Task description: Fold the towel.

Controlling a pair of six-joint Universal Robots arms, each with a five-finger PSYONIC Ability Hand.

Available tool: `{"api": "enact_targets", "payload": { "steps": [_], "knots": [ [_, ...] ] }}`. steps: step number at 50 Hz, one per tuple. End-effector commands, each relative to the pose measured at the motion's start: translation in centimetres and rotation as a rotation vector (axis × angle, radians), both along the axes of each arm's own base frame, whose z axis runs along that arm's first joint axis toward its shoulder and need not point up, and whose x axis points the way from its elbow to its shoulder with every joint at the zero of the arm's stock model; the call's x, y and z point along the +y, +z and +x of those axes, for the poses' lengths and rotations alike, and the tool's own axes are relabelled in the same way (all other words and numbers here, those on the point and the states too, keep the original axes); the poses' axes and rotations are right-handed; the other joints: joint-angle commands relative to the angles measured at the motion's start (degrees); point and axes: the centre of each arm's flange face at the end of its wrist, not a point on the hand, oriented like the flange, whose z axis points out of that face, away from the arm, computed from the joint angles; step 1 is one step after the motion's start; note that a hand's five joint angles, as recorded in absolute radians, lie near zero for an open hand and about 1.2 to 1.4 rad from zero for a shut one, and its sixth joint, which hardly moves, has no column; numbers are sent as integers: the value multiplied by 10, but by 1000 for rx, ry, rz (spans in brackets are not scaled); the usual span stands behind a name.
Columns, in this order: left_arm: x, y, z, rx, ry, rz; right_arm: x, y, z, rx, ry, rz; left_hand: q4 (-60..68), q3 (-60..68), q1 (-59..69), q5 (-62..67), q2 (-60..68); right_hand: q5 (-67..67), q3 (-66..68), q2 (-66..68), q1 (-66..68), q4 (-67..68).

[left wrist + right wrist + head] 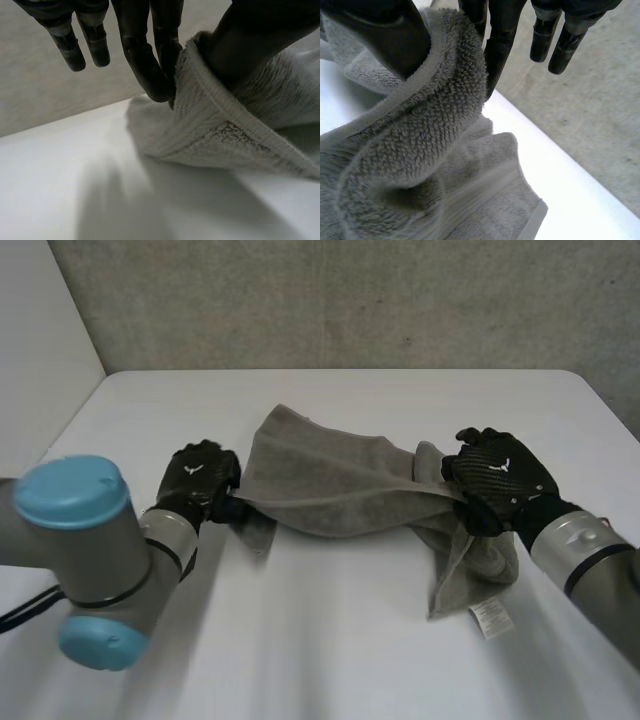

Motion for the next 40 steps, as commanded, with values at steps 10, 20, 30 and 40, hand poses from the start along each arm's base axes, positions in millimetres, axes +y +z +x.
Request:
{"api": "enact_targets", "payload": {
  "steps": [10,20,30,40],
  "knots": [
    [31,74,24,-212,-199,93,17,56,-13,167,173,177,-32,-28,40,33,29,-9,3,-5,3,-30],
    [-16,70,46,-511,-207,44,-17,46,-16,381,253,153,-32,-28,40,33,29,1,3,5,13,-30],
    [-104,109,-19,-315,-117,-630,-106,80,26,373,65,-420,-32,-28,40,33,29,4,3,9,17,-30],
    [-64,258,-27,124,-26,-1160,-82,236,38,-28,-201,-1018,-32,-28,40,33,29,56,3,60,68,-30]
  ]
}}
